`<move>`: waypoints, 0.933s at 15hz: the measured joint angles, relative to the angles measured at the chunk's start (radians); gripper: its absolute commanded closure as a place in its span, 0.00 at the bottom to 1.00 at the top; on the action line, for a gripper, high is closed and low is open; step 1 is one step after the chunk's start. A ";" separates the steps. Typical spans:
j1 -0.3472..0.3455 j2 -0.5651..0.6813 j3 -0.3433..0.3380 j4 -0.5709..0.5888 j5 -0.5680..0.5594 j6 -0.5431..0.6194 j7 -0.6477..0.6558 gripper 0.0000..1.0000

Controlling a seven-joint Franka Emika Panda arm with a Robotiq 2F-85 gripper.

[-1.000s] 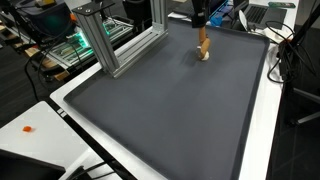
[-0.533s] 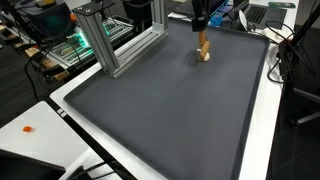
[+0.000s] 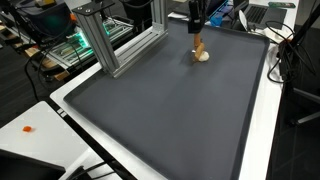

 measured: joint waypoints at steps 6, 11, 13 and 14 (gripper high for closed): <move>0.002 0.007 0.000 0.000 0.001 0.000 -0.008 0.65; 0.002 0.025 0.000 0.001 0.001 0.060 -0.025 0.65; 0.002 0.035 0.000 0.001 0.001 0.090 -0.027 0.65; 0.002 0.038 0.000 0.003 0.001 0.099 -0.029 0.65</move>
